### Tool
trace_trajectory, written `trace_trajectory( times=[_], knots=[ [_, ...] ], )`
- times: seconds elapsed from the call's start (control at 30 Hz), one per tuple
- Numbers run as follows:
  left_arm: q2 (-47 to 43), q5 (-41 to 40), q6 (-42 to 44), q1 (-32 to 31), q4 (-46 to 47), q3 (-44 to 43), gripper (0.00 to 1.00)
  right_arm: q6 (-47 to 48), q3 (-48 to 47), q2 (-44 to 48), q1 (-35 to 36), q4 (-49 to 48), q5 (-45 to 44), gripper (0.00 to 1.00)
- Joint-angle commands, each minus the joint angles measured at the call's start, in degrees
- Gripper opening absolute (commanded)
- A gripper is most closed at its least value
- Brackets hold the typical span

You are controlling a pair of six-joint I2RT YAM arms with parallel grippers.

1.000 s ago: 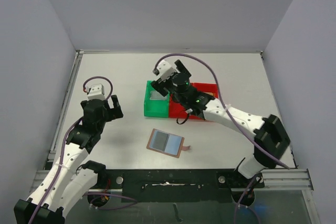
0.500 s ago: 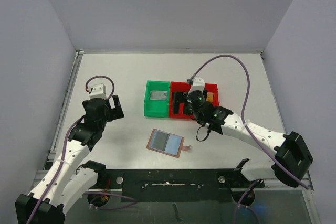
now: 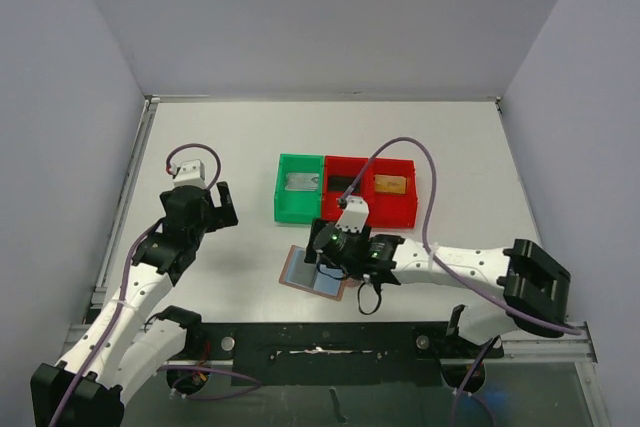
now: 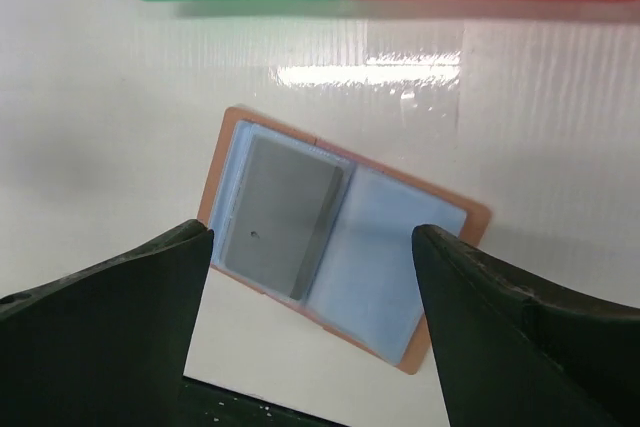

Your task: Take the credit cards out of the card holder

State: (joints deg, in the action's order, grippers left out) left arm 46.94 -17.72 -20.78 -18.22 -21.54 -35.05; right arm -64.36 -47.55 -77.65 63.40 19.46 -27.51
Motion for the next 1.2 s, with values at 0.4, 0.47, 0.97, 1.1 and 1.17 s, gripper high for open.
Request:
trace_trajectory(
  times=[0.4, 0.47, 0.97, 1.1, 1.17],
  knots=[
    [0.17, 0.18, -0.15, 0.09, 3.47, -0.9, 0.95, -12.96, -8.71, -13.68, 2.38, 3.11, -0.96, 0.68],
    [0.19, 0.06, -0.08, 0.14, 3.49, -0.89, 0.95, -11.71, -7.79, -13.46, 1.54, 0.47, 0.87, 0.65],
    [0.5, 0.24, 0.12, 0.2, 3.62, -0.71, 0.95, -10.6, -14.77, -22.45, -0.69, 7.27, 5.54, 0.58],
    [0.54, 0.38, 0.25, 0.2, 3.67, -0.72, 0.95, -12.59, -15.89, -25.58, -0.94, 11.21, 5.47, 0.46],
    [0.65, 0.5, 0.21, 0.2, 3.71, -0.71, 0.95, -13.43, -15.75, -26.66, -0.95, 12.95, 5.26, 0.43]
  ],
)
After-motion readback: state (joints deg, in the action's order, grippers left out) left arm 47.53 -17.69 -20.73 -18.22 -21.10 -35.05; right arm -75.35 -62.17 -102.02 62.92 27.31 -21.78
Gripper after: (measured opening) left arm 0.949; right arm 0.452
